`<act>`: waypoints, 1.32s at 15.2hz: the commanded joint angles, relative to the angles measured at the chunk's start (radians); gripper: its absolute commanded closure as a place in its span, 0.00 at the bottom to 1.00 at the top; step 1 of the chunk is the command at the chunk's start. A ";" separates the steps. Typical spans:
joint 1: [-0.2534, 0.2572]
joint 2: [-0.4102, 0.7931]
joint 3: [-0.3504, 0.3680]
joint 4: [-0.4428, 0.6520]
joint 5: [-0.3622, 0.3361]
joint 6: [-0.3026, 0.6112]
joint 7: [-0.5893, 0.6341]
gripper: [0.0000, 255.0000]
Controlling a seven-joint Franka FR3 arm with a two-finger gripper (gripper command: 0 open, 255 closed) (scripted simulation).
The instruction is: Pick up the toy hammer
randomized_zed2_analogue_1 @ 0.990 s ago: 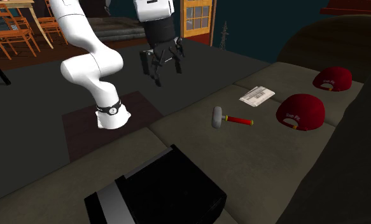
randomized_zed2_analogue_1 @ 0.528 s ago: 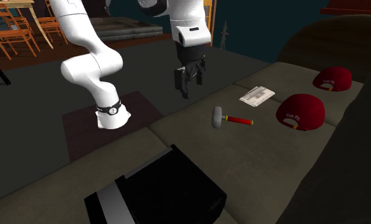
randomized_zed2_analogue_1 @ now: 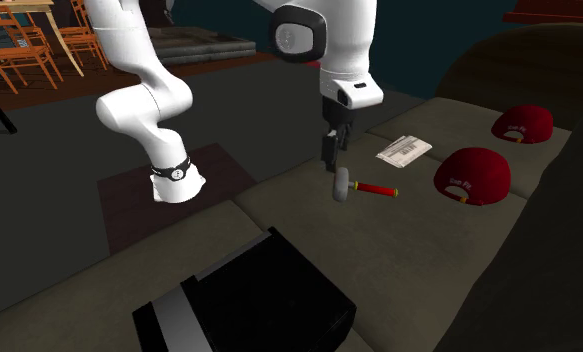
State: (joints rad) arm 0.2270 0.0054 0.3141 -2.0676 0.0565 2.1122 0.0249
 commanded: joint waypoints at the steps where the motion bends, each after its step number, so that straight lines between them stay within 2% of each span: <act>1: 0.017 0.066 0.016 0.036 -0.026 0.015 0.015 0.00; 7: 0.085 0.273 0.046 0.175 -0.115 0.036 0.063 0.00; 14: 0.192 0.517 0.051 0.377 -0.212 0.022 0.098 0.00; 20: 0.204 0.566 0.041 0.374 -0.229 0.069 0.105 0.00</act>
State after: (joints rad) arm 0.4294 0.5647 0.3569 -1.6924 -0.1703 2.1732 0.1288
